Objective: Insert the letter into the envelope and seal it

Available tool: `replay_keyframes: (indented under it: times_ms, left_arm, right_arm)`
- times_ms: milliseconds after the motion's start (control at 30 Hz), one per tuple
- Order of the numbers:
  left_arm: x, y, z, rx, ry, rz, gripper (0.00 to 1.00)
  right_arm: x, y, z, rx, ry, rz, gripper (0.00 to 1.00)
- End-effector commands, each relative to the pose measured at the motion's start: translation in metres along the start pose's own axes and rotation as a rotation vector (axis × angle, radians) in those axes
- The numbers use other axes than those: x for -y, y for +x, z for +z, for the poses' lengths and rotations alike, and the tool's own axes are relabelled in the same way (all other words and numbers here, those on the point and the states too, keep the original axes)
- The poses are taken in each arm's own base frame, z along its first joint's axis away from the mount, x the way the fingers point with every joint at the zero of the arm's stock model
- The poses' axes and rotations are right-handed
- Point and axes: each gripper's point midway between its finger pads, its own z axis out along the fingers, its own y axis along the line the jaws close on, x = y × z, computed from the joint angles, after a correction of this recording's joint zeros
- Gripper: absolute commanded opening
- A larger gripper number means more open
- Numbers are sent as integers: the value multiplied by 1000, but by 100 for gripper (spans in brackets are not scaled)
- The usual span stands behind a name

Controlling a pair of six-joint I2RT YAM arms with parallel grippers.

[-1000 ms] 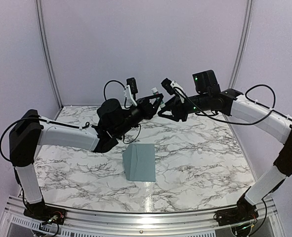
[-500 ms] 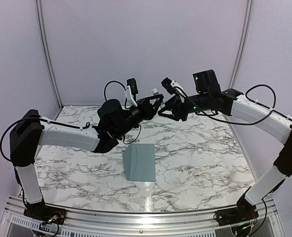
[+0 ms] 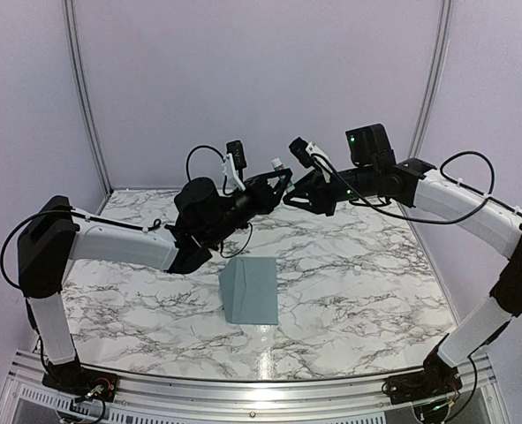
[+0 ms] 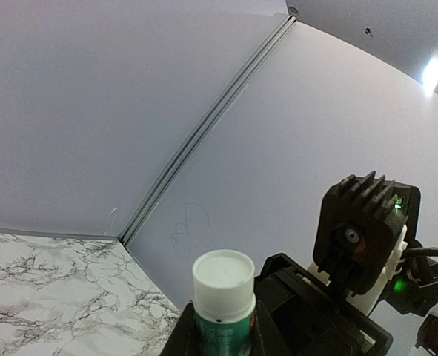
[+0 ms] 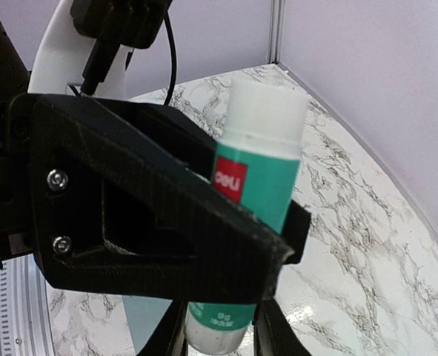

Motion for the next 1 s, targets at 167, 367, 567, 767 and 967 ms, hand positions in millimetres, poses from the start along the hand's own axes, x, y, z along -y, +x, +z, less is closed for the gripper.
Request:
replay_keyframes:
  times_ms: [167,367,567,767,967]
  left_arm:
    - [-4,0,0,20,12,-16,0]
    - [-7,5,1,-7,24,-33,0]
    - [6,15,0,-79,114,-20,0]
    - [16,25,-6,-141,182,-2,0]
    - [18,22,-11,-137,183,26,0]
  right_arm:
    - [-12,-31,-15,82,-25,-60,20]
    - [-52,-38,-25,135,-264,-92,9]
    - [-115,-39,-63,225,-784,5,1]
    - [-123,-23,-72,125,-1003,234,3]
    - [-115,-17,-60,90,-930,380,21]
